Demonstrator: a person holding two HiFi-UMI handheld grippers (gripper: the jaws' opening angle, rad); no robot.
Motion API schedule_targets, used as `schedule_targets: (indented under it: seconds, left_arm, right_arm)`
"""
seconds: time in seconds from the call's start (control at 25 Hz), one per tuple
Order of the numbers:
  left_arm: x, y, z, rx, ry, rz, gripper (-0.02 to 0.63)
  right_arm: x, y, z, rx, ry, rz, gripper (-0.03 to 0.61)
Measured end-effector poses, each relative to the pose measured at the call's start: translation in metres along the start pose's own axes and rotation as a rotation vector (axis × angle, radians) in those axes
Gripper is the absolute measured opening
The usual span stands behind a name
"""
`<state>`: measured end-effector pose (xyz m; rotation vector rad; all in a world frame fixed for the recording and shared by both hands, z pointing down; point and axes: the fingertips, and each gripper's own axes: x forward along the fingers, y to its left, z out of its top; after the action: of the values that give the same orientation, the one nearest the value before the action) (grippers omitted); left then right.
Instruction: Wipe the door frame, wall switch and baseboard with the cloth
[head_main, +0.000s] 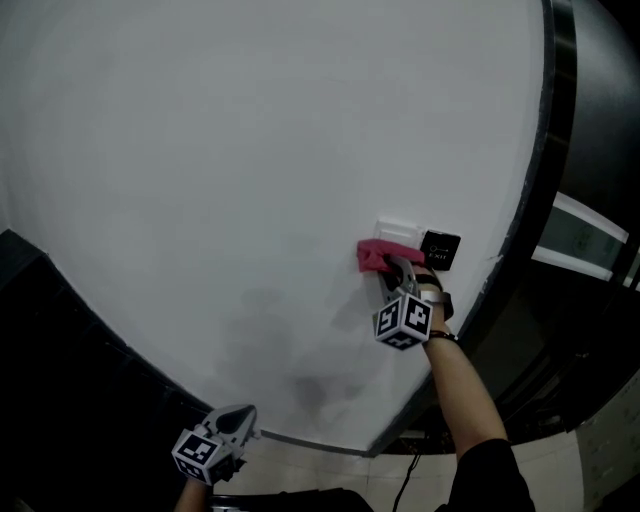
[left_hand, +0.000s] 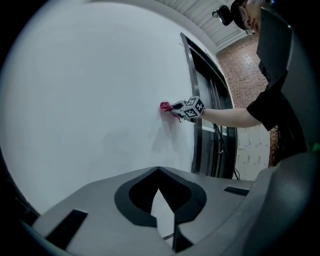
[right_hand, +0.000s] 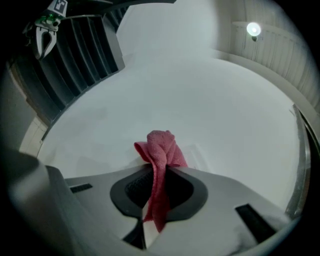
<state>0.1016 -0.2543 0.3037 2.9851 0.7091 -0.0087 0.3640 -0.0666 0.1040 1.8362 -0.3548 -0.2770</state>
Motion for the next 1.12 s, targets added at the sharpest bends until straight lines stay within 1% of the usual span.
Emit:
schedule_targets:
  seconds: [0.16,0.32,0.4,0.48,0.56,0.64,0.72,0.92,1.0,1.04,1.12]
  left_arm:
    - [-0.002,0.001,0.002,0.034,-0.005,-0.005,-0.008]
    - [0.000,-0.003,0.004,0.015,-0.012,-0.003,-0.008]
    - [0.003,-0.009,0.004,0.007,-0.016,-0.008,-0.008]
    - [0.006,-0.012,0.005,0.010,-0.020,-0.015,-0.008]
    - [0.008,-0.013,0.007,0.020,-0.010,-0.020,-0.008]
    - [0.008,-0.013,0.007,0.018,-0.003,-0.022,-0.008]
    - [0.008,-0.013,0.009,0.016,-0.002,-0.023,-0.008]
    - [0.004,-0.009,0.012,0.016,-0.014,-0.019,-0.008]
    - [0.004,-0.007,0.014,0.019,-0.018,-0.018,-0.008]
    - [0.004,-0.006,0.015,0.022,-0.019,-0.017,-0.008]
    - [0.006,-0.005,0.018,0.028,-0.023,-0.016,-0.008]
  right_arm:
    - [-0.001,0.008,0.001,-0.010,0.009,0.034,0.049]
    - [-0.005,0.009,0.004,-0.010,0.035,0.064,0.049]
    - [-0.007,0.015,0.001,-0.003,0.043,0.111,0.049]
    - [-0.010,0.024,-0.005,-0.027,0.054,0.162,0.049]
    - [-0.016,0.025,-0.009,-0.076,0.055,0.166,0.049]
    - [-0.026,0.017,-0.007,-0.092,0.034,0.140,0.049]
    - [-0.033,-0.002,0.000,-0.082,0.001,0.093,0.049]
    - [-0.052,-0.082,0.022,-0.008,-0.067,-0.113,0.049]
    - [-0.056,-0.108,0.029,0.017,-0.078,-0.179,0.049]
    - [-0.056,-0.117,0.031,0.025,-0.078,-0.198,0.049]
    - [-0.050,-0.124,0.033,0.028,-0.070,-0.207,0.049]
